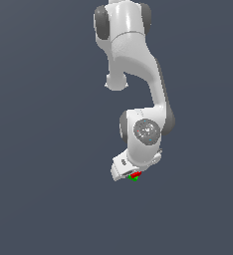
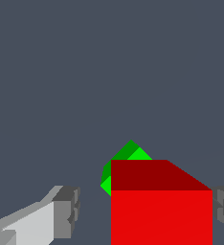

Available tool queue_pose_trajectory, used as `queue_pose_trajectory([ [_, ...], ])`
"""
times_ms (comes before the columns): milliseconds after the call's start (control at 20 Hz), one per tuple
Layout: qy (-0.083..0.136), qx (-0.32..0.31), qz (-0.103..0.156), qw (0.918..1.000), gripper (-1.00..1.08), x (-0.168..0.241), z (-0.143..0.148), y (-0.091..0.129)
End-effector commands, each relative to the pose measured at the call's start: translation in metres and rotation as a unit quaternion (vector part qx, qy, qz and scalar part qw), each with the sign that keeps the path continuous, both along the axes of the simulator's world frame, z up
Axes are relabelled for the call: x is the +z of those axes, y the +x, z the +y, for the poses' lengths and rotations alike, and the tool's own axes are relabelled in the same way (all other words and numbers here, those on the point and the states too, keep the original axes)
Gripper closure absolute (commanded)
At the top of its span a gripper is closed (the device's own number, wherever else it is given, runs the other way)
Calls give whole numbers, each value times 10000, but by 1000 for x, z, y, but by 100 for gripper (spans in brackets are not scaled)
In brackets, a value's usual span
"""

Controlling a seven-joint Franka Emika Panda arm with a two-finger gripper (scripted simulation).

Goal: Stack the red cube on top of the green cube.

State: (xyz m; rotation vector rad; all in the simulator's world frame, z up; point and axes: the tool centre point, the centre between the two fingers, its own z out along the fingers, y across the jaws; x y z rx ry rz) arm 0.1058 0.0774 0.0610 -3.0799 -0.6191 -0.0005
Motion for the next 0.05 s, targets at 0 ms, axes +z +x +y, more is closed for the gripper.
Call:
queue_pose_trajectory([
  [0, 0, 0, 0, 10000, -92, 0, 0, 0],
])
